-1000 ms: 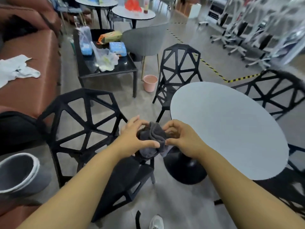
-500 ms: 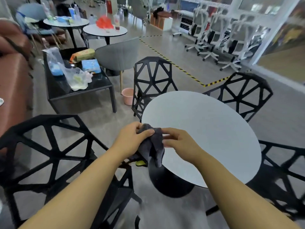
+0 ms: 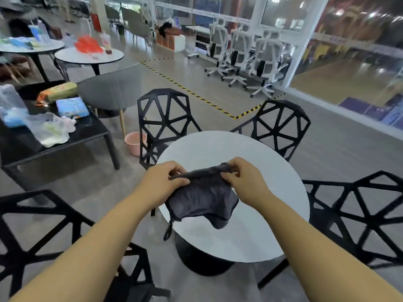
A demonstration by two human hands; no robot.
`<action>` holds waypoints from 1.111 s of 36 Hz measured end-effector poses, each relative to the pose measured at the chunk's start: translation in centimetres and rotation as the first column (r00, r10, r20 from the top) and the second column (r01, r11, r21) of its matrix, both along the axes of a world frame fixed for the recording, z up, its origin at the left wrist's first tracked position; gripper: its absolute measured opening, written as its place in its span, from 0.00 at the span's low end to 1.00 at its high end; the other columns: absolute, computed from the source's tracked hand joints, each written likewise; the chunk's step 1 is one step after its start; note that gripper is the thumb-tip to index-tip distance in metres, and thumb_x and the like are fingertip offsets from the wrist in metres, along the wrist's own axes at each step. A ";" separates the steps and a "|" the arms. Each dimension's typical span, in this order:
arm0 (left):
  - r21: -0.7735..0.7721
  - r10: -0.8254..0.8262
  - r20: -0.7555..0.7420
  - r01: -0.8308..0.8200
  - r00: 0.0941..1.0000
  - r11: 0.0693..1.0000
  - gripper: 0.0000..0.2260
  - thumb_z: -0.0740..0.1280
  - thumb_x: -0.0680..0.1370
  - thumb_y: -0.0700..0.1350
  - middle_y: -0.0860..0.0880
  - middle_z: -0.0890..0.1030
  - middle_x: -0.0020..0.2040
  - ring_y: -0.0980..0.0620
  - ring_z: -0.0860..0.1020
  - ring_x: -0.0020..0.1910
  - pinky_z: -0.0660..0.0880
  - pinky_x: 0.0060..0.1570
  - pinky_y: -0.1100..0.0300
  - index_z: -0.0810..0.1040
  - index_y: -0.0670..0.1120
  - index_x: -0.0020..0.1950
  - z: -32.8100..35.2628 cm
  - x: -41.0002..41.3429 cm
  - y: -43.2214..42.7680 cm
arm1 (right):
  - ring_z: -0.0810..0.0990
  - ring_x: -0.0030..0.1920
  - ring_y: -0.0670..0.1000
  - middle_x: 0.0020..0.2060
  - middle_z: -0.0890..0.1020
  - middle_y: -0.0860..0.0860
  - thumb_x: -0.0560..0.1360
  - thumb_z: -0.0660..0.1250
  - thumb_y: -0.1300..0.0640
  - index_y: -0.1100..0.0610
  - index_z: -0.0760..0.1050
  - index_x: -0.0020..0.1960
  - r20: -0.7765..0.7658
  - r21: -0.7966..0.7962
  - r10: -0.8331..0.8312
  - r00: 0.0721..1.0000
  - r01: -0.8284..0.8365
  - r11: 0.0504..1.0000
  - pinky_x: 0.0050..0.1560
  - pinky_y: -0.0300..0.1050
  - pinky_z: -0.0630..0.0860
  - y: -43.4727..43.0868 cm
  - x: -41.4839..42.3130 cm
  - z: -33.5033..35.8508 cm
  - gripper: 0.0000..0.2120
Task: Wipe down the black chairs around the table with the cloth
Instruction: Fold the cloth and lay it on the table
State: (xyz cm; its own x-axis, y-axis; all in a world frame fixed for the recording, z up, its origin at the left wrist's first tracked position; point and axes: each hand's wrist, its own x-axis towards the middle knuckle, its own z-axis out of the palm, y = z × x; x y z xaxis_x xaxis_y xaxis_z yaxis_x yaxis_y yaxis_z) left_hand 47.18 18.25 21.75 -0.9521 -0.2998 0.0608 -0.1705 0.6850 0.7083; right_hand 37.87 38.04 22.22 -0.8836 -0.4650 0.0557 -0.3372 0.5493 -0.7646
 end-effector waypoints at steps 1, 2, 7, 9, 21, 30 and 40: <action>-0.030 -0.037 0.014 0.037 0.999 0.999 0.02 0.70 0.74 0.48 0.59 0.79 0.41 0.60 0.74 0.42 0.64 0.36 0.73 0.78 0.54 0.45 0.0 -0.5 -0.2 | 0.77 0.44 0.42 0.43 0.79 0.42 0.75 0.67 0.56 0.47 0.70 0.42 -0.014 0.026 0.010 1.000 -0.009 1.000 0.40 0.33 0.69 0.0 -0.2 0.3 0.07; -0.047 -0.068 0.018 0.069 0.998 0.997 0.01 0.69 0.75 0.48 0.58 0.79 0.42 0.58 0.75 0.43 0.65 0.38 0.73 0.79 0.54 0.44 0.0 -0.9 -0.4 | 0.76 0.47 0.43 0.45 0.79 0.43 0.74 0.68 0.56 0.49 0.71 0.42 -0.042 0.045 0.022 0.999 -0.020 0.999 0.44 0.36 0.70 0.0 -0.4 0.5 0.06; 0.021 -0.158 -0.039 0.159 0.987 0.987 0.05 0.66 0.77 0.46 0.56 0.80 0.42 0.62 0.75 0.42 0.67 0.37 0.73 0.79 0.53 0.43 1.3 -2.9 -1.9 | 0.67 0.62 0.39 0.56 0.75 0.35 0.73 0.67 0.59 0.59 0.72 0.43 0.066 -0.001 0.140 0.988 -0.140 0.990 0.61 0.41 0.62 0.0 -1.6 1.7 0.05; 0.022 -0.192 -0.050 0.193 0.980 0.981 0.05 0.65 0.78 0.46 0.57 0.80 0.41 0.63 0.75 0.42 0.67 0.39 0.71 0.79 0.53 0.43 2.0 -3.6 -2.5 | 0.71 0.44 0.42 0.37 0.74 0.40 0.72 0.66 0.56 0.60 0.68 0.40 0.126 -0.028 0.153 0.980 -0.151 0.988 0.46 0.44 0.66 -0.4 -2.0 1.8 0.09; -0.136 -0.198 -0.016 0.194 0.980 0.972 0.06 0.64 0.79 0.46 0.57 0.78 0.46 0.68 0.69 0.42 0.57 0.42 0.85 0.80 0.51 0.51 3.0 -6.5 -8.8 | 0.77 0.37 0.46 0.35 0.78 0.45 0.65 0.77 0.45 0.51 0.75 0.41 0.180 0.436 0.043 0.983 -0.119 0.892 0.36 0.40 0.72 -1.7 -4.2 1.0 0.14; -0.114 -0.192 0.008 0.192 0.981 0.975 0.05 0.66 0.77 0.46 0.55 0.81 0.48 0.54 0.76 0.52 0.68 0.51 0.59 0.79 0.56 0.45 0.4 -8.4 -12.2 | 0.73 0.40 0.48 0.40 0.77 0.47 0.75 0.68 0.49 0.51 0.69 0.45 0.176 0.540 -0.060 0.982 -0.045 0.841 0.39 0.41 0.68 -1.2 -5.1 -1.7 0.09; -0.101 -0.135 -0.023 0.132 0.991 0.986 0.06 0.64 0.78 0.46 0.52 0.81 0.45 0.52 0.75 0.47 0.67 0.46 0.58 0.81 0.52 0.46 -1.7 -10.0 -13.4 | 0.73 0.44 0.54 0.43 0.75 0.51 0.74 0.56 0.63 0.54 0.70 0.45 -0.048 0.734 -0.164 0.985 0.146 0.664 0.40 0.44 0.68 -2.1 -5.9 -3.6 0.06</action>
